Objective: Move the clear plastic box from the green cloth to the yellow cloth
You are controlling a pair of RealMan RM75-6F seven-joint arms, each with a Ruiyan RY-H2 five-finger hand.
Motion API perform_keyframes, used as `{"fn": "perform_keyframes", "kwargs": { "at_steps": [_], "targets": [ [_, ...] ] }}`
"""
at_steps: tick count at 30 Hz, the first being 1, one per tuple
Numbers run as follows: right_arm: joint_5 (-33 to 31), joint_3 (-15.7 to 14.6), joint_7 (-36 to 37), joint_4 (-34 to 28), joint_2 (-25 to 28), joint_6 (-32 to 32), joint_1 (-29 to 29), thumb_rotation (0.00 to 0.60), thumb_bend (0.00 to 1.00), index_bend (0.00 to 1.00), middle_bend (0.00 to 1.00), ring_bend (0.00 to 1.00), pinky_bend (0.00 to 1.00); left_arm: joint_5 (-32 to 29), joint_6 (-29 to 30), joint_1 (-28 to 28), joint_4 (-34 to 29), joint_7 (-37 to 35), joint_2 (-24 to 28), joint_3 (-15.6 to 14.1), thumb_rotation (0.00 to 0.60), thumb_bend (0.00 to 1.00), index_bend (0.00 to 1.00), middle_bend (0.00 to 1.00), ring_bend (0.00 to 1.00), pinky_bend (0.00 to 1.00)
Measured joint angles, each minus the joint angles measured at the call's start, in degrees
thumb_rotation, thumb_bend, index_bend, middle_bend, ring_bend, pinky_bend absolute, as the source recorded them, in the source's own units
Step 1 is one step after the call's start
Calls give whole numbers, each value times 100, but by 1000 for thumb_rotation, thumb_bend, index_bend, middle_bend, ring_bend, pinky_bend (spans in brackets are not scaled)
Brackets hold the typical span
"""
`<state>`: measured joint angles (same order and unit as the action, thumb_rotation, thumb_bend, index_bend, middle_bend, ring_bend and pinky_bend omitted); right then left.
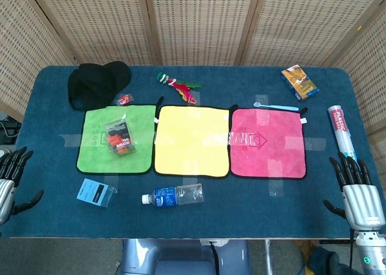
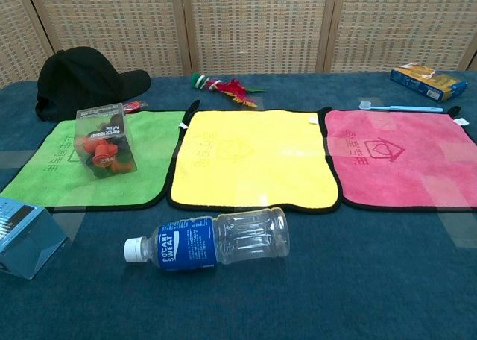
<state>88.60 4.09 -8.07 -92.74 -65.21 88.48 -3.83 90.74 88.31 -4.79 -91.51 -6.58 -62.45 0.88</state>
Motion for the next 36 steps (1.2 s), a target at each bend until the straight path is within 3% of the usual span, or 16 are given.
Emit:
{"fn": "perform_keyframes", "kwargs": {
  "at_steps": [1, 3, 4, 10, 23, 29, 36],
  "targets": [
    [-2, 1, 17, -3, 2, -3, 0, 600, 61, 0, 0, 0, 0, 2, 1, 0, 2, -25, -3, 1, 600, 818, 0, 0, 0, 0],
    [4, 2, 35, -12, 8, -4, -2, 600, 61, 0, 0, 0, 0, -20, -29, -10, 10, -103, -17, 7, 600, 982, 0, 0, 0, 0],
    [14, 2, 32, -13, 9, -2, -5, 600, 61, 0, 0, 0, 0, -51, -67, -23, 14, -152, -25, 15, 600, 1000, 0, 0, 0, 0],
    [-29, 7, 26, -7, -1, -69, -26, 600, 61, 0, 0, 0, 0, -277, -605, -289, 46, -883, -59, 124, 600, 1000, 0, 0, 0, 0],
    [-363, 120, -20, 61, -40, -261, -95, 600, 61, 0, 0, 0, 0, -1238, -3160, -1698, 692, -3252, -662, 714, 600, 1000, 0, 0, 0, 0],
    [-596, 189, 18, 166, -57, -387, -120, 600, 61, 0, 0, 0, 0, -1455, -3761, -2024, 906, -4322, -1024, 875, 600, 1000, 0, 0, 0, 0],
    [-738, 225, 36, 248, -81, -462, -136, 600, 61, 0, 0, 0, 0, -2060, -4038, -2140, 1217, -4800, -1475, 1120, 600, 1000, 0, 0, 0, 0]
  ]
}}
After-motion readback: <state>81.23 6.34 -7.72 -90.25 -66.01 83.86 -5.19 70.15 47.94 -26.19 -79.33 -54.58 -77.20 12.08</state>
